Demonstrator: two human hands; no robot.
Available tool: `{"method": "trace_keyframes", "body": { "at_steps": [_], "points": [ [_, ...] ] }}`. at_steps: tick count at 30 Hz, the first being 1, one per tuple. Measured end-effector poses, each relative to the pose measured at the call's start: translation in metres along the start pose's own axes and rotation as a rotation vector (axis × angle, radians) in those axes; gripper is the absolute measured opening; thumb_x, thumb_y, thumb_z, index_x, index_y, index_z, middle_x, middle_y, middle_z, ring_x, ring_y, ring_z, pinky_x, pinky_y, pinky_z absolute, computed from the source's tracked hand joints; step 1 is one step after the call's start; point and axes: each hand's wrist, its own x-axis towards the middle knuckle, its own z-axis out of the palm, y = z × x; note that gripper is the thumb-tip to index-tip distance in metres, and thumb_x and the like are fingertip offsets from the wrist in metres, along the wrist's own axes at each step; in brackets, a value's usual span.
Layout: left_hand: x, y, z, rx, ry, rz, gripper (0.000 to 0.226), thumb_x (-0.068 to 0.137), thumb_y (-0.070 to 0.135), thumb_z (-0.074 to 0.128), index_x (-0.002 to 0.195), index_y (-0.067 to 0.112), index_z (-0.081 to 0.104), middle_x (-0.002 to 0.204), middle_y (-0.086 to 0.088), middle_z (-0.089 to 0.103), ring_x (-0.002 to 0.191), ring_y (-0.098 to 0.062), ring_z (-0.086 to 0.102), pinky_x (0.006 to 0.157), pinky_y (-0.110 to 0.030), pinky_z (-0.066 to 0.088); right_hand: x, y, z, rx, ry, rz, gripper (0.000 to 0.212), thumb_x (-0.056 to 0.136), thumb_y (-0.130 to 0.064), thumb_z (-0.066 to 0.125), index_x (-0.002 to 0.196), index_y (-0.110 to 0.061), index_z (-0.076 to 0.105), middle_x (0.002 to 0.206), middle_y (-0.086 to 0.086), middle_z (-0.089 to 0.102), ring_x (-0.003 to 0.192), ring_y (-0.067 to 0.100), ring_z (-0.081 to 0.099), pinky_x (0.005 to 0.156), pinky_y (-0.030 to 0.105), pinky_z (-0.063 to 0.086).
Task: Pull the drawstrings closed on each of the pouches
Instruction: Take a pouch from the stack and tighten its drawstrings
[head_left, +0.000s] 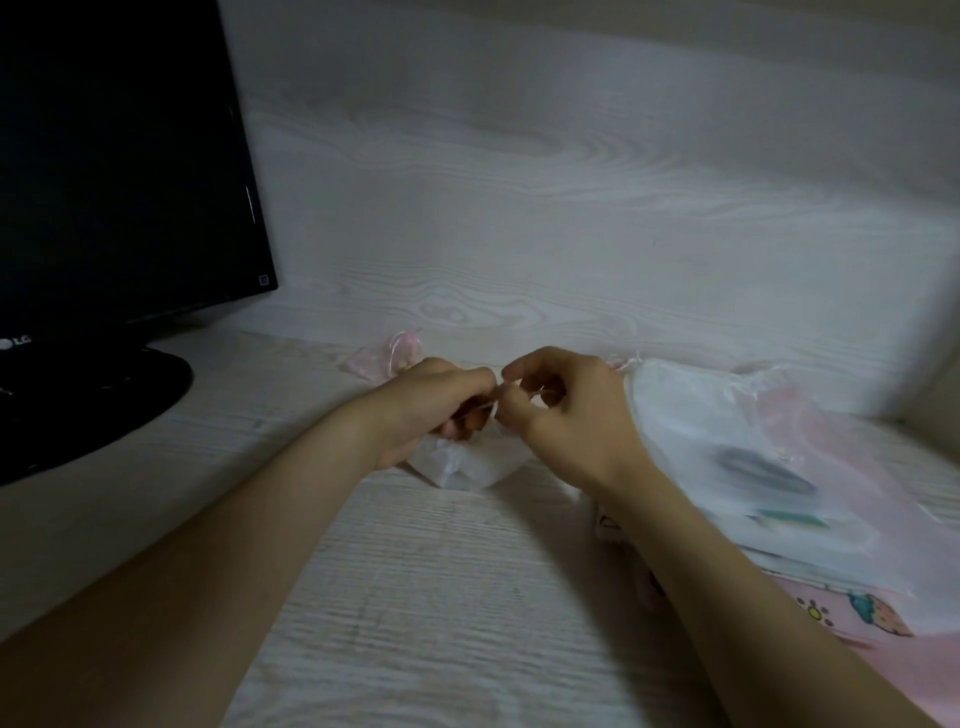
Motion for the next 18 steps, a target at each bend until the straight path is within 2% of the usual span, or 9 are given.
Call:
{"method": "trace_keyframes", "body": {
  "at_steps": [2, 5, 7, 8, 10, 14, 17, 18],
  "points": [
    [0.000, 0.001, -0.001, -0.045, 0.026, 0.008, 0.033, 0.088, 0.025, 0.065, 0.055, 0.020, 0.068, 0.070, -0.007, 0.056, 0.066, -0.017, 0.047, 0.061, -0.029, 0.039, -0.002, 0.003, 0.002, -0.049, 0.000, -0.069, 0.016, 0.081, -0.039, 0.079, 0.093, -0.029, 0.079, 0.083, -0.015, 0.072, 0.078, 0.000, 0.065, 0.067, 0.012, 0.043],
    [-0.003, 0.005, 0.000, -0.066, 0.015, 0.009, 0.039, 0.091, 0.018, 0.061, 0.053, 0.024, 0.069, 0.081, -0.016, 0.053, 0.065, -0.018, 0.044, 0.076, -0.038, 0.037, 0.000, 0.005, 0.002, -0.100, 0.019, -0.168, 0.013, 0.085, -0.040, 0.083, 0.093, -0.030, 0.082, 0.085, -0.017, 0.070, 0.078, -0.005, 0.062, 0.066, 0.008, 0.039],
    [-0.004, 0.006, -0.001, -0.085, -0.023, 0.009, 0.049, 0.090, 0.017, 0.058, 0.045, 0.029, 0.069, 0.086, -0.016, 0.050, 0.067, -0.020, 0.040, 0.080, -0.042, 0.034, 0.002, 0.006, 0.001, -0.204, 0.014, -0.271, 0.007, 0.087, -0.030, 0.082, 0.094, -0.030, 0.084, 0.084, -0.009, 0.070, 0.076, 0.002, 0.062, 0.067, 0.012, 0.039],
    [-0.003, 0.005, -0.002, -0.101, -0.042, 0.004, 0.043, 0.088, 0.018, 0.058, 0.047, 0.023, 0.069, 0.087, -0.016, 0.050, 0.066, -0.020, 0.040, 0.080, -0.042, 0.034, 0.002, 0.007, 0.002, -0.265, 0.005, -0.327, 0.006, 0.088, -0.025, 0.081, 0.093, -0.028, 0.084, 0.082, -0.004, 0.069, 0.076, 0.007, 0.060, 0.068, 0.020, 0.041],
    [0.000, 0.002, -0.004, -0.130, -0.075, -0.023, 0.023, 0.081, 0.019, 0.059, 0.060, 0.013, 0.064, 0.080, -0.015, 0.052, 0.065, -0.018, 0.042, 0.075, -0.041, 0.035, 0.003, 0.010, 0.006, -0.405, -0.032, -0.414, 0.008, 0.090, -0.019, 0.077, 0.090, -0.023, 0.084, 0.077, 0.002, 0.064, 0.075, 0.020, 0.056, 0.067, 0.032, 0.042],
    [0.004, -0.001, -0.003, -0.052, -0.099, -0.033, 0.004, 0.075, 0.012, 0.063, 0.074, 0.008, 0.064, 0.074, -0.011, 0.051, 0.070, -0.018, 0.046, 0.073, -0.036, 0.039, 0.007, 0.019, 0.009, -0.655, -0.039, -0.479, 0.012, 0.084, -0.010, 0.078, 0.090, -0.020, 0.082, 0.078, 0.003, 0.059, 0.076, 0.025, 0.051, 0.065, 0.041, 0.048],
    [0.003, 0.000, 0.001, -0.033, 0.025, 0.012, 0.024, 0.085, -0.002, 0.069, 0.106, 0.008, 0.063, 0.071, -0.006, 0.063, 0.069, -0.013, 0.057, 0.067, -0.024, 0.049, 0.004, 0.015, 0.007, -0.568, -0.014, -0.372, 0.015, 0.085, -0.006, 0.069, 0.087, -0.015, 0.080, 0.079, 0.006, 0.064, 0.076, 0.027, 0.054, 0.069, 0.038, 0.044],
    [0.003, -0.001, 0.001, -0.031, 0.059, 0.057, 0.029, 0.086, -0.003, 0.071, 0.108, 0.010, 0.059, 0.075, -0.005, 0.067, 0.073, -0.013, 0.061, 0.070, -0.022, 0.052, 0.003, 0.014, 0.006, -0.478, -0.024, -0.296, 0.016, 0.085, -0.005, 0.067, 0.086, -0.013, 0.080, 0.079, 0.006, 0.067, 0.076, 0.027, 0.058, 0.070, 0.038, 0.045]
  ]
}}
